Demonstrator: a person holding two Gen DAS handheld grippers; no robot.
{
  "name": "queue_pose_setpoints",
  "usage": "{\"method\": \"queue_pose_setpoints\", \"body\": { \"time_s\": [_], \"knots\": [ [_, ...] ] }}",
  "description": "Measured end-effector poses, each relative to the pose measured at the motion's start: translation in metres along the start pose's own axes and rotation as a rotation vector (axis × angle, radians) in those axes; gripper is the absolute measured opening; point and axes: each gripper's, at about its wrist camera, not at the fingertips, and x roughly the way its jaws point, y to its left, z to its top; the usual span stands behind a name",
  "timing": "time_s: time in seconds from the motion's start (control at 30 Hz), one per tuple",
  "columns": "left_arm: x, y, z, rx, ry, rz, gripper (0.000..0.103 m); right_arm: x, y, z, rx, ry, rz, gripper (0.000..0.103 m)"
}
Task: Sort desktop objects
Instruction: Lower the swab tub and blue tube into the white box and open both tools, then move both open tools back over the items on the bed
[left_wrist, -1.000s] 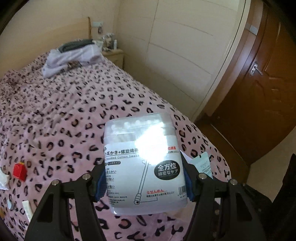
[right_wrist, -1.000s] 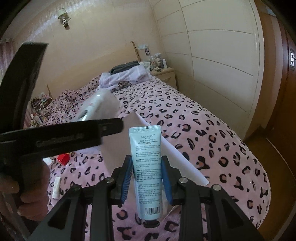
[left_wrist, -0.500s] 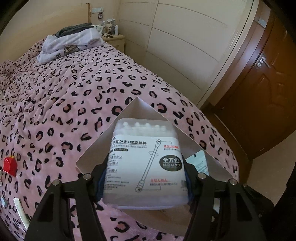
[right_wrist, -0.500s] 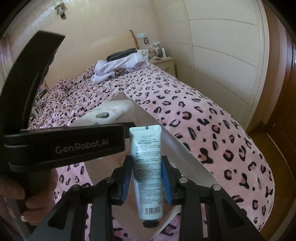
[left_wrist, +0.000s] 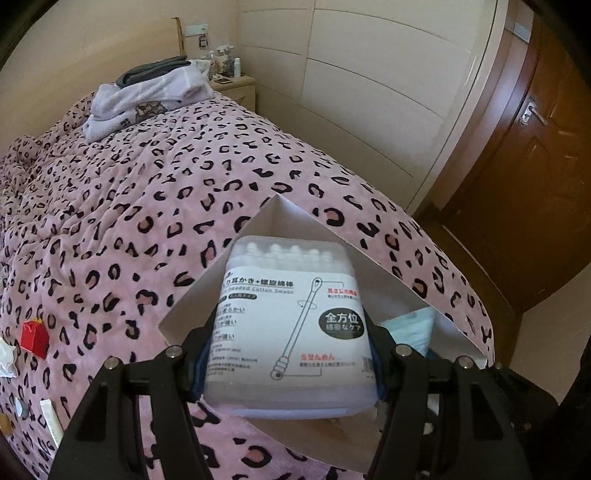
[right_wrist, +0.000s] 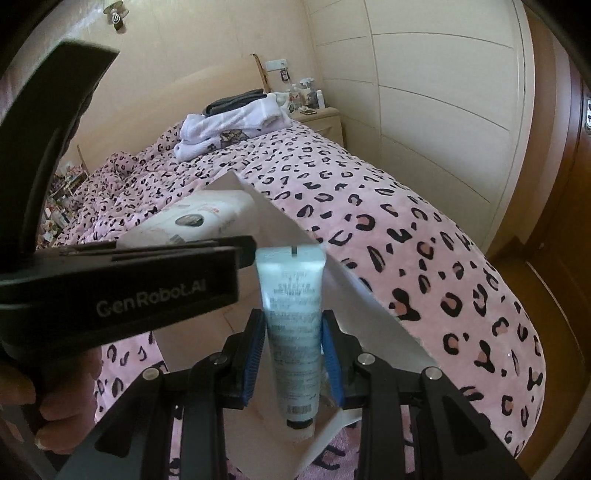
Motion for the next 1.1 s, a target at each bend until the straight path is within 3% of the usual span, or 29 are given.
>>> {"method": "queue_pose_setpoints", "body": {
  "time_s": [0.33, 0.6, 0.77, 1.1],
  "knots": [
    [-0.037, 0.01, 0.003, -0.009, -0.053, 0.0, 0.069, -0.024, 0.001, 0.008, 0.033, -0.023, 0.033, 0.031],
    [-0.089, 0.04, -0.026, -0.067, -0.104, 0.038, 0.069, -0.053, 0.028, 0.011, -0.013, -0.038, 0.028, 0.031],
    [-0.126, 0.072, -0.07, -0.125, -0.132, 0.097, 0.07, -0.068, 0.057, 0.002, -0.059, -0.038, 0.041, 0.031],
    [-0.183, 0.147, -0.176, -0.287, -0.11, 0.247, 0.07, -0.079, 0.133, -0.046, -0.153, 0.033, 0.128, 0.031]
  ]
}}
